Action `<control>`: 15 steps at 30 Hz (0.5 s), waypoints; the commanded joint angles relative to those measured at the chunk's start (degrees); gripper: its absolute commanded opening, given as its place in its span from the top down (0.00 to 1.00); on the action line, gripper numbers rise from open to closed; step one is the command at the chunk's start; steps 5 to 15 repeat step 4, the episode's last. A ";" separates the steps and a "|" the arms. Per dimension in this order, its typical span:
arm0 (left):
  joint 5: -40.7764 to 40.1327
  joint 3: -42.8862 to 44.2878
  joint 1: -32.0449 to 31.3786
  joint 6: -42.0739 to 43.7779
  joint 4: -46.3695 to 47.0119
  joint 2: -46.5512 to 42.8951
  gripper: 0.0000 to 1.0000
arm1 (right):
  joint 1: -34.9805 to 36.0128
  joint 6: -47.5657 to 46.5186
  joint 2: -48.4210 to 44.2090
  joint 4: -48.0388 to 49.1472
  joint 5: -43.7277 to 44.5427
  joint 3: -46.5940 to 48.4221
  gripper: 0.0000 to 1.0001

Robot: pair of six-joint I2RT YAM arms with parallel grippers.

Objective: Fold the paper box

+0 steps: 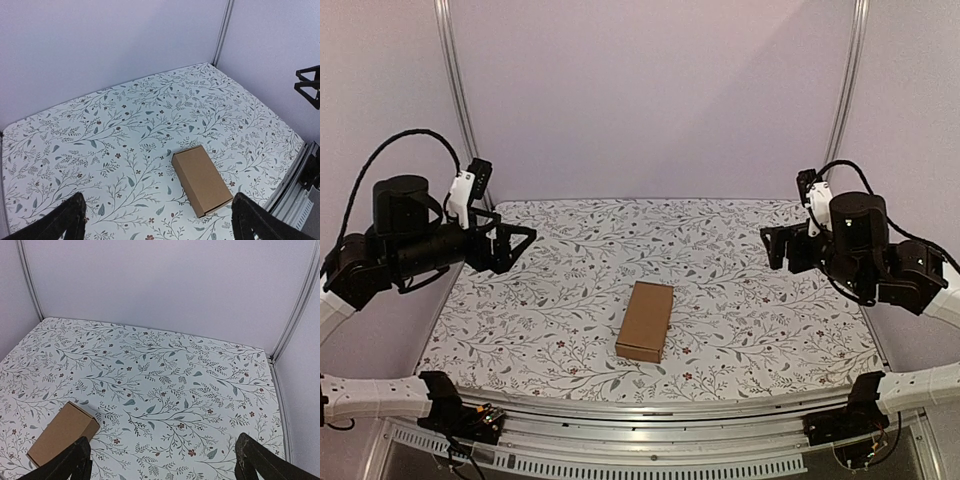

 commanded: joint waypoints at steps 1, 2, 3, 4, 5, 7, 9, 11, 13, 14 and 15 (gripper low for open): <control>2.27 -5.92 0.46 3.72 4.34 -3.53 0.00 | 0.04 -2.43 -1.02 -1.05 -1.62 -1.61 0.01; 1.96 -6.28 0.46 3.79 4.37 -4.06 0.01 | 0.09 -2.21 -0.94 -0.98 -0.58 -1.55 0.01; 1.57 -6.56 0.46 3.78 4.37 -4.52 0.00 | 0.06 -1.76 -0.79 -0.93 0.36 -1.54 0.01; 1.13 -6.78 0.46 3.78 4.32 -4.81 0.00 | 0.04 -1.34 -0.55 -0.81 2.20 -1.62 0.01; 1.13 -6.78 0.46 3.78 4.32 -4.81 0.00 | 0.04 -1.34 -0.55 -0.81 2.20 -1.62 0.01; 1.13 -6.78 0.46 3.78 4.32 -4.81 0.00 | 0.04 -1.34 -0.55 -0.81 2.20 -1.62 0.01; 1.13 -6.78 0.46 3.78 4.32 -4.81 0.00 | 0.04 -1.34 -0.55 -0.81 2.20 -1.62 0.01; 1.13 -6.78 0.46 3.78 4.32 -4.81 0.00 | 0.04 -1.34 -0.55 -0.81 2.20 -1.62 0.01; 1.13 -6.78 0.46 3.78 4.32 -4.81 0.00 | 0.04 -1.34 -0.55 -0.81 2.20 -1.62 0.01; 1.13 -6.78 0.46 3.78 4.32 -4.81 0.00 | 0.04 -1.34 -0.55 -0.81 2.20 -1.62 0.01; 1.13 -6.78 0.46 3.78 4.32 -4.81 0.00 | 0.04 -1.34 -0.55 -0.81 2.20 -1.62 0.01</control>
